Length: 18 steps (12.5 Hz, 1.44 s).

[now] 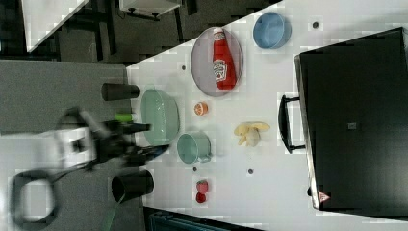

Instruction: Pick Banana and place it in mug.

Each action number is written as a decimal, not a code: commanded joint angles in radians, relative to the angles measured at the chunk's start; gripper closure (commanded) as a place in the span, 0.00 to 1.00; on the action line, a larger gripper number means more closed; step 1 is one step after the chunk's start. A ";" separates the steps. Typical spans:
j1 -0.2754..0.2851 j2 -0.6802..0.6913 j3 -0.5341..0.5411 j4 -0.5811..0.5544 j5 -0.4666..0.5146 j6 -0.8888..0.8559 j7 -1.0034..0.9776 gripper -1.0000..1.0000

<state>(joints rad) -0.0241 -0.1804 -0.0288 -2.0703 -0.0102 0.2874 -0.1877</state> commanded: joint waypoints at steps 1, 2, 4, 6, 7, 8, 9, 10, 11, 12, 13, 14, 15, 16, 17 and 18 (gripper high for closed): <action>0.003 0.105 0.002 -0.102 0.002 0.074 -0.270 0.00; 0.003 0.131 0.003 -0.130 0.002 0.109 -0.341 0.00; 0.003 0.182 0.005 -0.183 0.001 0.188 -0.478 0.00; 0.001 0.232 0.004 -0.232 0.001 0.305 -0.594 0.00; 0.000 0.257 0.003 -0.255 0.002 0.376 -0.640 0.00; 0.000 0.282 0.003 -0.275 0.002 0.441 -0.684 0.00; 0.000 0.309 0.003 -0.292 0.001 0.497 -0.721 0.00; 0.000 0.337 0.003 -0.307 0.001 0.547 -0.771 0.00; 0.000 0.367 0.003 -0.318 0.001 0.590 -0.832 0.00; 0.000 0.398 0.002 -0.325 0.001 0.628 -0.888 0.00; 0.000 0.431 0.000 -0.328 0.001 0.665 -0.917 0.00; 0.000 0.462 -0.004 -0.332 0.001 0.699 -0.924 0.00; 0.000 0.490 -0.007 -0.333 0.001 0.723 -0.924 0.00; 0.000 0.514 -0.008 -0.333 0.001 0.740 -0.924 0.00; 0.000 0.534 -0.008 -0.333 0.001 0.760 -0.924 0.00; 0.000 0.551 -0.009 -0.333 0.001 0.790 -0.924 0.00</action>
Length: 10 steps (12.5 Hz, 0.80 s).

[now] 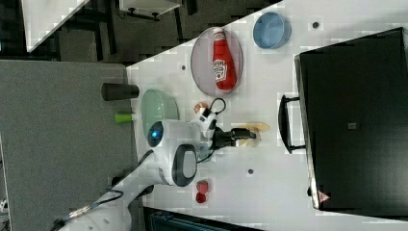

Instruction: Pick Banana and place it in mug.

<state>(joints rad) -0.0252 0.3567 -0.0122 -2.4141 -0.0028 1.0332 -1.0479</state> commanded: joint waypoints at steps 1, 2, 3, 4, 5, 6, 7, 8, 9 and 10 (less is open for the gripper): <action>0.001 0.028 -0.026 0.011 -0.006 0.074 -0.063 0.00; 0.001 0.037 -0.024 0.011 -0.006 0.091 -0.063 0.00; 0.001 0.041 -0.026 0.009 -0.006 0.092 -0.063 0.04; 0.001 0.043 -0.029 0.007 -0.006 0.092 -0.064 0.15; 0.001 0.041 -0.027 0.014 -0.006 0.093 -0.064 0.29; 0.001 0.037 -0.026 0.016 -0.006 0.093 -0.063 0.41; 0.001 0.032 -0.025 0.015 -0.006 0.093 -0.064 0.52; 0.001 0.023 -0.025 0.018 -0.006 0.093 -0.064 0.62; 0.000 0.009 -0.026 0.018 -0.006 0.088 -0.063 0.69; 0.000 -0.012 -0.028 0.016 -0.006 0.079 -0.063 0.69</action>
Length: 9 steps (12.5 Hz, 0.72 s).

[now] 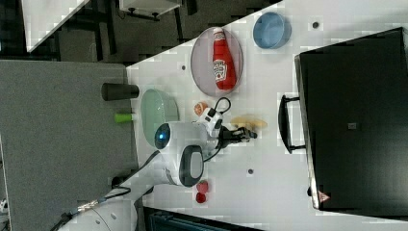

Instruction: Pick Banana and place it in mug.

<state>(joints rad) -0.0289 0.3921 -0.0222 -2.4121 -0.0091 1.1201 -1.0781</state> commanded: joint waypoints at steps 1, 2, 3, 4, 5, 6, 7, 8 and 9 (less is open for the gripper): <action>0.003 -0.077 -0.021 0.013 0.000 -0.027 -0.033 0.69; 0.003 -0.118 -0.026 0.014 0.001 -0.060 -0.032 0.69; 0.002 -0.171 -0.032 0.017 0.001 -0.113 -0.033 0.69; 0.002 -0.232 -0.039 0.023 0.001 -0.184 -0.032 0.69; 0.001 -0.295 -0.043 0.033 0.001 -0.258 -0.032 0.69; 0.002 -0.358 -0.043 0.047 0.001 -0.331 -0.031 0.69; 0.004 -0.415 -0.040 0.065 0.001 -0.401 -0.028 0.69; 0.006 -0.467 -0.035 0.087 0.001 -0.476 -0.015 0.69; 0.009 -0.512 -0.027 0.114 0.001 -0.557 0.011 0.69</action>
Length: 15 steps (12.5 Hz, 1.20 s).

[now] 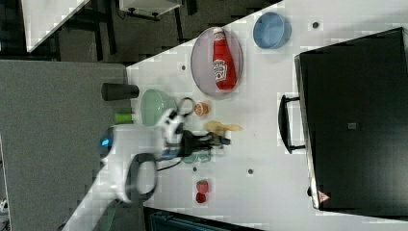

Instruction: Pick Banana and place it in mug.

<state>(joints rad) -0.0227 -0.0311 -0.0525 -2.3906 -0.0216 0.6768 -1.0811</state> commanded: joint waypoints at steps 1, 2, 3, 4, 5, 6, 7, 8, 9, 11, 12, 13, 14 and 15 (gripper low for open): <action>0.006 -0.125 0.015 0.119 0.013 -0.191 0.056 0.69; 0.009 -0.153 0.031 0.142 0.013 -0.258 0.105 0.69; 0.015 -0.173 0.051 0.163 0.013 -0.306 0.147 0.69; 0.021 -0.187 0.075 0.180 0.014 -0.329 0.180 0.69; 0.028 -0.198 0.102 0.189 0.014 -0.333 0.206 0.69; 0.034 -0.207 0.130 0.191 0.017 -0.333 0.236 0.69; 0.040 -0.210 0.158 0.191 0.022 -0.333 0.279 0.69; 0.046 -0.208 0.187 0.188 0.031 -0.333 0.333 0.69; 0.051 -0.204 0.216 0.183 0.044 -0.333 0.392 0.69; 0.060 -0.185 0.278 0.178 0.068 -0.331 0.517 0.69; 0.064 -0.169 0.309 0.175 0.071 -0.327 0.576 0.69; 0.067 -0.150 0.339 0.172 0.071 -0.316 0.626 0.69; 0.067 -0.130 0.365 0.168 0.071 -0.299 0.663 0.69; 0.068 -0.107 0.386 0.166 0.071 -0.273 0.687 0.69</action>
<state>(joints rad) 0.0456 -0.1239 0.3279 -2.2207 0.0289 0.3850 -0.5103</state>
